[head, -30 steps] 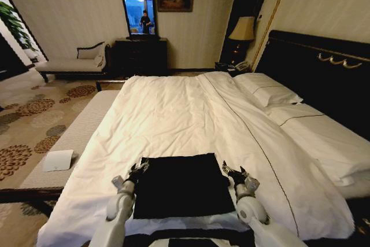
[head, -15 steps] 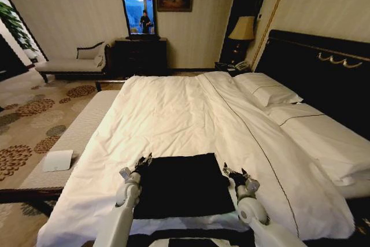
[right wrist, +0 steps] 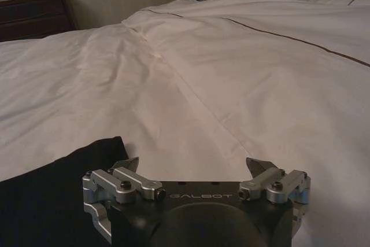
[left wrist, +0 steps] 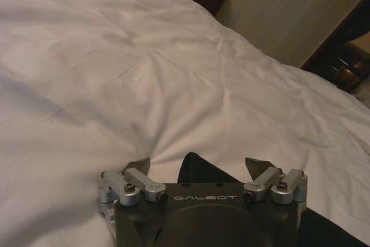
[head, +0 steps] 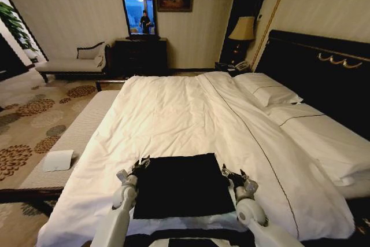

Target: Fold the clothes on the bed.

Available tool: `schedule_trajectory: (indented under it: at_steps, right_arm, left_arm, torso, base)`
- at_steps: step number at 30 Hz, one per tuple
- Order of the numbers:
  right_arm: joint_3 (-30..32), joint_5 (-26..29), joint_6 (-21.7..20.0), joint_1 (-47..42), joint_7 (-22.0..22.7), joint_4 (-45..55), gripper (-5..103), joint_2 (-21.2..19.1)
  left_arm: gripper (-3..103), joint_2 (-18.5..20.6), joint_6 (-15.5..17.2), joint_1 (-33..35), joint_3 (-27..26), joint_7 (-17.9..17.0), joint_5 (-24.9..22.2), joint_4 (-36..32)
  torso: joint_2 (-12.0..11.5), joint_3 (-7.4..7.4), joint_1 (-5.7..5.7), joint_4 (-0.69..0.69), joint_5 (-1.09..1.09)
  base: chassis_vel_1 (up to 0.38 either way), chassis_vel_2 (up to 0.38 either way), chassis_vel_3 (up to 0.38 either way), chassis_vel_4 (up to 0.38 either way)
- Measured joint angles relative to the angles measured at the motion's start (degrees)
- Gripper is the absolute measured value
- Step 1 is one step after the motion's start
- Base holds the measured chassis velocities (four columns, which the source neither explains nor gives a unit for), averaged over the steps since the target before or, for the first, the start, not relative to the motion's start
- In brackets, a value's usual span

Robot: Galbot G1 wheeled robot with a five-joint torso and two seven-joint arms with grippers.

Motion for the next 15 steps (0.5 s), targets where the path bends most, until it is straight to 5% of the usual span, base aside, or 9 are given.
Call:
schedule_trajectory:
  at_steps: [15]
  right_arm:
    - [0.3,0.0,0.0,0.3,0.0,-0.8,100,0.0]
  left_arm:
    - [45,-1.1,-0.3,-1.2,0.4,0.1,0.1,1.1]
  torso:
    - [0.0,0.0,0.0,0.0,0.0]
  base:
    - [0.0,0.0,0.0,0.0]
